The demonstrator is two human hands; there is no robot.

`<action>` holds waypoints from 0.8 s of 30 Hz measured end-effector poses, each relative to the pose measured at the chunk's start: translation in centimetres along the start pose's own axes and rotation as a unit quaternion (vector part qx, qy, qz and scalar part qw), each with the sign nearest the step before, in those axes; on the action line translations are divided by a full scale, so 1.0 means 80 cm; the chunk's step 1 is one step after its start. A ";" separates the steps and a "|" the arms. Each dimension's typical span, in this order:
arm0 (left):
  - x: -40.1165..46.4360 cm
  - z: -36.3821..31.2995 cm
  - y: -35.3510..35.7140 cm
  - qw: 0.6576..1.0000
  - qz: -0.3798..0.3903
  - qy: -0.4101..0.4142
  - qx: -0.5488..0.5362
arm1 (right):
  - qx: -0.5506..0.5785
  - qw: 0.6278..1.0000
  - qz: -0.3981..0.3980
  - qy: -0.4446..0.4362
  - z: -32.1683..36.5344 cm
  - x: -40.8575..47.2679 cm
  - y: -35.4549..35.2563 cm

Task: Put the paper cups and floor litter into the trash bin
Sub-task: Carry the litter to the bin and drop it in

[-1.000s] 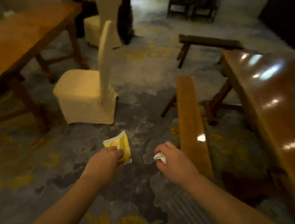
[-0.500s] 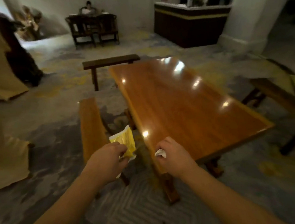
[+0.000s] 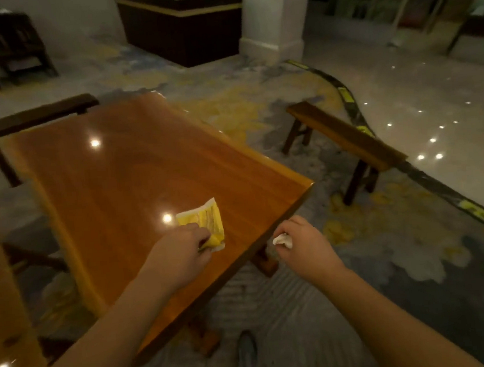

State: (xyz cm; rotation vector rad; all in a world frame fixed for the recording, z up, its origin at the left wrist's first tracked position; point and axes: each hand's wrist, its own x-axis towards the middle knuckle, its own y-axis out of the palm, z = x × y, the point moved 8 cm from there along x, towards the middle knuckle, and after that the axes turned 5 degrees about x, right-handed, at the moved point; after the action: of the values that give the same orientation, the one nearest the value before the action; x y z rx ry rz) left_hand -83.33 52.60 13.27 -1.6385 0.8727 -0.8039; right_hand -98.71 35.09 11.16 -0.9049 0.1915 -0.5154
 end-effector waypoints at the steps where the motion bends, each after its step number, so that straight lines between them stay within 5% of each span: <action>1: 0.027 -0.009 0.005 1.000 0.000 0.008 -0.009 | -0.006 1.000 -0.002 0.012 -0.018 0.011 -0.010; 14: 0.419 -0.121 0.082 0.991 0.037 0.120 -0.048 | -0.038 0.993 -0.066 0.089 -0.213 0.230 -0.171; 24: 0.650 -0.194 0.158 0.995 0.062 0.076 -0.007 | 0.009 0.997 -0.050 0.056 -0.404 0.415 -0.256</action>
State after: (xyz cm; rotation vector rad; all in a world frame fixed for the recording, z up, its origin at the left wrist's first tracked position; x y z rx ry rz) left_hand -72.07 -1.70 8.08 -1.5336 1.0782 -0.8440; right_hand -89.15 -14.65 9.42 -0.8717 0.2440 -0.6612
